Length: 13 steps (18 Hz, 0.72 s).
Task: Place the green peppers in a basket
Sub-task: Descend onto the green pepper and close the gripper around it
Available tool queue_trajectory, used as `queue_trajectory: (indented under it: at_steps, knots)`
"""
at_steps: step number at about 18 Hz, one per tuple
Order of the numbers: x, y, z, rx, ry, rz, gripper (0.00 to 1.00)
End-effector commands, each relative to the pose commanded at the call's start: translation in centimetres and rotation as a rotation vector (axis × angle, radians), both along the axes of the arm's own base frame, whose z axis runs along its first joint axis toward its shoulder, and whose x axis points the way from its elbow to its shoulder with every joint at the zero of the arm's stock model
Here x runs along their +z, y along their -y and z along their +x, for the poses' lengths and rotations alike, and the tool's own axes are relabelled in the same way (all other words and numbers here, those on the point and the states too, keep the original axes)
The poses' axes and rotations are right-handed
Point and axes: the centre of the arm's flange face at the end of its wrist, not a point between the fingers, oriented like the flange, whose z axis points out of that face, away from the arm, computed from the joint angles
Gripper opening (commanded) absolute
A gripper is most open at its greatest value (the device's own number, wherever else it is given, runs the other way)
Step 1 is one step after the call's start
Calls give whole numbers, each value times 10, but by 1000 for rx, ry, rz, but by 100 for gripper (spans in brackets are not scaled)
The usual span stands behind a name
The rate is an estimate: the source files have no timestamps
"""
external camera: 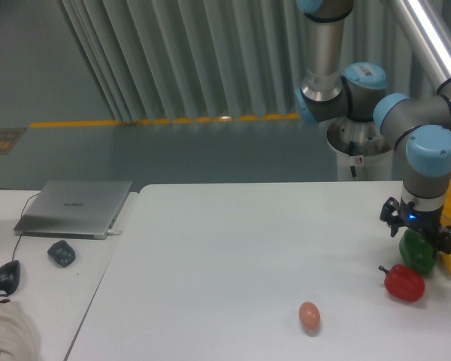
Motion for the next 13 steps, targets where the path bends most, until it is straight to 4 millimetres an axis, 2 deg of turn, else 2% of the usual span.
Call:
queue_trajectory:
  at_steps: [8, 13]
  knots:
    - [-8, 1, -6, 4, 1, -4, 100]
    - [-20, -1, -10, 0, -8, -14, 100]
